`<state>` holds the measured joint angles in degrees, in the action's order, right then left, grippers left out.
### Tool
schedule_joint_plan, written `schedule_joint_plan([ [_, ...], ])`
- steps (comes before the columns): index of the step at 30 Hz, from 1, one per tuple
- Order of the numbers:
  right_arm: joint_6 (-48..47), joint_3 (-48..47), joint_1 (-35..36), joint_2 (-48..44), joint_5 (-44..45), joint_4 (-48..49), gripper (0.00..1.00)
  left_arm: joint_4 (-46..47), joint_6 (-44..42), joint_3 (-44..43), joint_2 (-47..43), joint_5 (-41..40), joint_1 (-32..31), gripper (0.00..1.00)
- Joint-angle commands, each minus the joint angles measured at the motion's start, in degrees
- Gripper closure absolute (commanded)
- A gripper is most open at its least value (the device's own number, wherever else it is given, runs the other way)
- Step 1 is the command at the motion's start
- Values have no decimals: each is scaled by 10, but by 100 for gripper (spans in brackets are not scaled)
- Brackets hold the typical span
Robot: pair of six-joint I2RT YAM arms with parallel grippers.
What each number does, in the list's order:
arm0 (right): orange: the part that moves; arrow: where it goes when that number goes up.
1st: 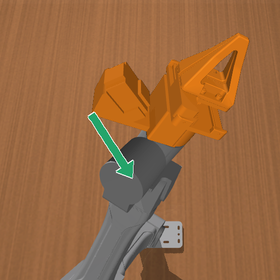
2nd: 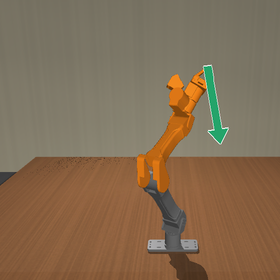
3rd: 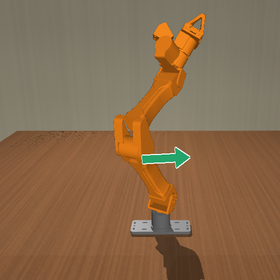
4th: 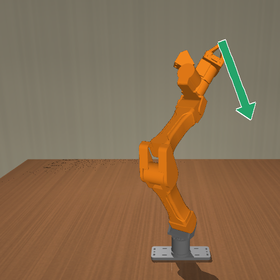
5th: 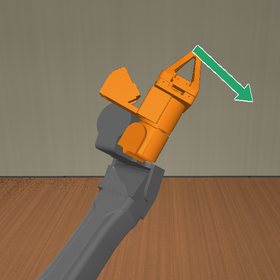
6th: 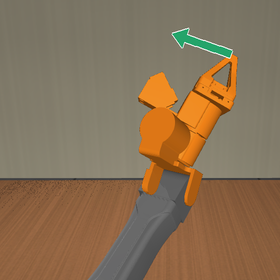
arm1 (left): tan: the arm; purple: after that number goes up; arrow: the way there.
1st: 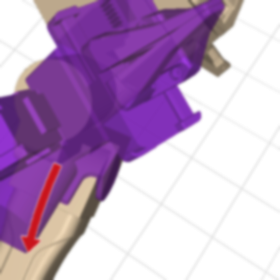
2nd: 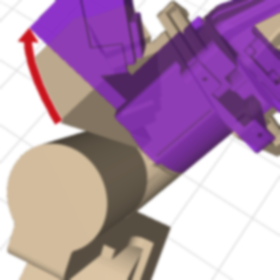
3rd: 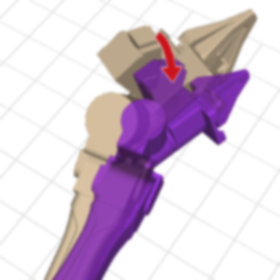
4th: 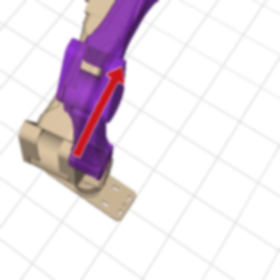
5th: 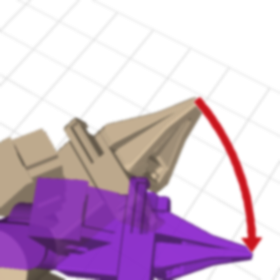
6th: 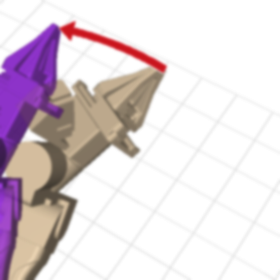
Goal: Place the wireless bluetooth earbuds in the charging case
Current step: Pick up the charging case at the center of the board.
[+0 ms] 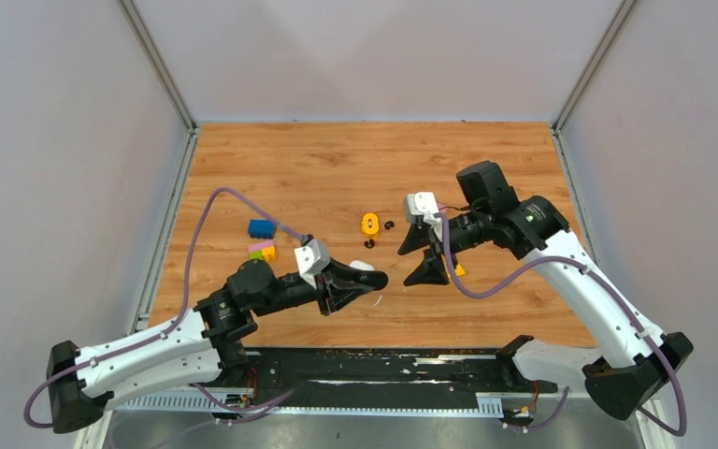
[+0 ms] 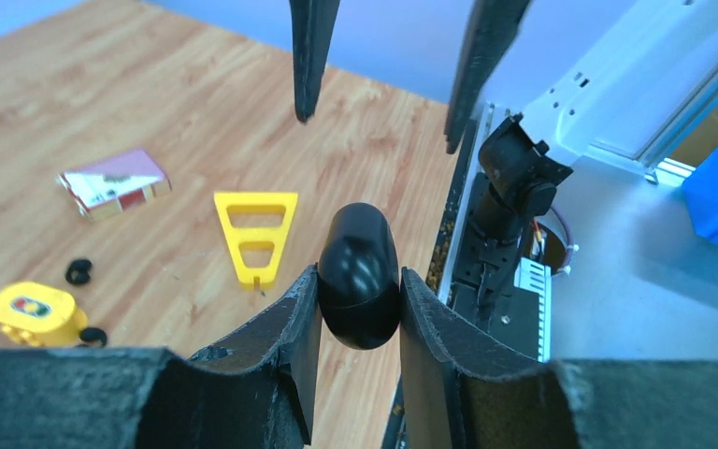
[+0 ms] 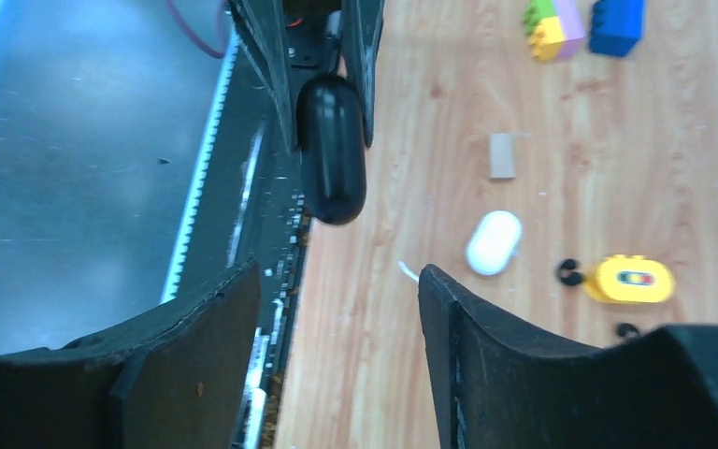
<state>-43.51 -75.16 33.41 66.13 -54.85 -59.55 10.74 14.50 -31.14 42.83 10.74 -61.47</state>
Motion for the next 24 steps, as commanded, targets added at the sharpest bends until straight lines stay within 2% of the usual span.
schedule_joint_plan([
  [1,23,-6,-1,33,-71,-27,40,96,-70,51,-54,16,-1,92],
  [6,12,-2,1,44,-115,-32,40,141,-50,70,-43,41,-2,89],
  [9,12,-5,4,48,-111,-33,40,217,-19,90,-19,30,-1,89],
  [15,35,10,13,53,-83,-16,50,320,5,89,47,30,-2,89],
  [24,61,35,14,47,-50,12,52,351,12,66,104,54,-1,87],
])
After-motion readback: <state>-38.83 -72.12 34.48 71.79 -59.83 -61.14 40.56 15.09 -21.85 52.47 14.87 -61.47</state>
